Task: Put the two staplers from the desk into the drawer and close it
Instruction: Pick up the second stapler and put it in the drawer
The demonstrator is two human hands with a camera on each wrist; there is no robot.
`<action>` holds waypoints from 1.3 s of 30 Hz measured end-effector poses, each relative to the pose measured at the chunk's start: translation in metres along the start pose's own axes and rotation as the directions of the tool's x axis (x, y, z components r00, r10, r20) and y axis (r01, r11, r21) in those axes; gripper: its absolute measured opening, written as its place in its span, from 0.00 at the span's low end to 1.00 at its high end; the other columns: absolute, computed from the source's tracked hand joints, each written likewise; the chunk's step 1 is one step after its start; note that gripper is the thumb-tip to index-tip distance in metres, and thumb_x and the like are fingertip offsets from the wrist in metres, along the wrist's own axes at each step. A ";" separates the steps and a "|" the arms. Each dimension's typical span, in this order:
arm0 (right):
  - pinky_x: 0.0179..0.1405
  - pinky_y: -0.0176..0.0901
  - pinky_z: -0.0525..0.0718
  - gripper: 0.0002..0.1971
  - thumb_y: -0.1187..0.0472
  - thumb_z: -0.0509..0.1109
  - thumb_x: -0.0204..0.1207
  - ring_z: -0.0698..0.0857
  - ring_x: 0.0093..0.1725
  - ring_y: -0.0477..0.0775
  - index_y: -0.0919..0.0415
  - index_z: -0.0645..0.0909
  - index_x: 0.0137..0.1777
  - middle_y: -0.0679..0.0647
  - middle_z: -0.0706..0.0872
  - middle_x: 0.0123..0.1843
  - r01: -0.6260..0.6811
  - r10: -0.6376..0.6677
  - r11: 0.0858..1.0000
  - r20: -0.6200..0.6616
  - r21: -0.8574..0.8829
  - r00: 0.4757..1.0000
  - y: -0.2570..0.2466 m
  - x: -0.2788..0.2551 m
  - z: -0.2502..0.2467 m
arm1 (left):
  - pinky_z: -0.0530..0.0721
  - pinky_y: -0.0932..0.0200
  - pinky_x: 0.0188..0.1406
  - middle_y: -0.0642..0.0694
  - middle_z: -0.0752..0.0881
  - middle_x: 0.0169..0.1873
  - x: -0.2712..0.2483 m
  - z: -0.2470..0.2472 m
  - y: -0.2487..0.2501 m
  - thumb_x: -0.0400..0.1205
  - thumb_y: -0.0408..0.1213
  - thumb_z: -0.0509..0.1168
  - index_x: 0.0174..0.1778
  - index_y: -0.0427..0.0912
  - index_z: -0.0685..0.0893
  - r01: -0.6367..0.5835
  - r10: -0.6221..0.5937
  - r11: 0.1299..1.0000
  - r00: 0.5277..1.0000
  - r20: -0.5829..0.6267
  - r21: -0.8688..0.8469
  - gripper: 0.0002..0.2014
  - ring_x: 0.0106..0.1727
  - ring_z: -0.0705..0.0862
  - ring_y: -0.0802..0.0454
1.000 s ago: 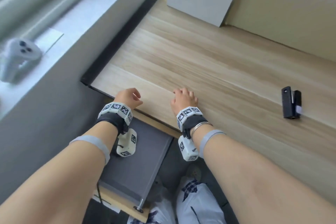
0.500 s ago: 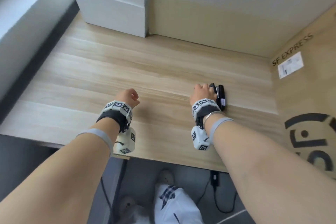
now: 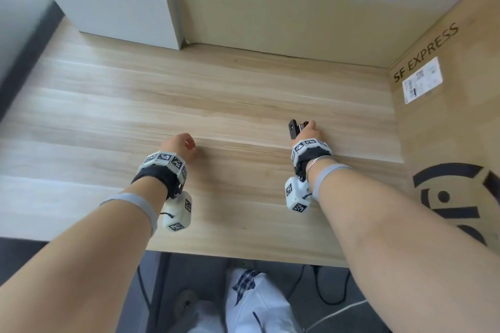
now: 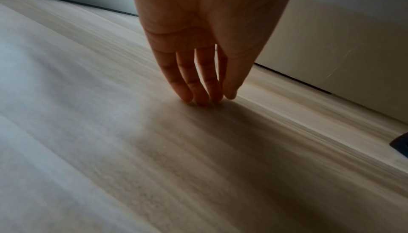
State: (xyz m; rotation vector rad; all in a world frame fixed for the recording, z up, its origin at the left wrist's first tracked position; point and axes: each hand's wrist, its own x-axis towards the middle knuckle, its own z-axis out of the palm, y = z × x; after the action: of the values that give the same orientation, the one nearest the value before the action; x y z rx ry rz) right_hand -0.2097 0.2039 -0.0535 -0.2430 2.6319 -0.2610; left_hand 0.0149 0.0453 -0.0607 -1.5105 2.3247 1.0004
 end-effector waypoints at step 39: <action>0.50 0.44 0.75 0.37 0.46 0.79 0.68 0.83 0.62 0.61 0.61 0.67 0.70 0.59 0.82 0.65 0.753 -0.555 0.658 0.671 -0.007 0.491 -0.109 -0.363 0.237 | 0.80 0.53 0.49 0.37 0.88 0.53 -0.178 -0.032 -0.330 0.80 0.34 0.56 0.53 0.41 0.84 0.304 -0.334 0.937 0.925 -0.181 -0.173 0.13 0.55 0.85 0.36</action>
State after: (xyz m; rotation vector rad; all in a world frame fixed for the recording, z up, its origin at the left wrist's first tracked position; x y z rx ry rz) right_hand 0.2333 0.1442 -0.0726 -1.2589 1.7650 0.0035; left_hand 0.3890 0.0726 -0.0907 -2.0606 2.0664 0.9777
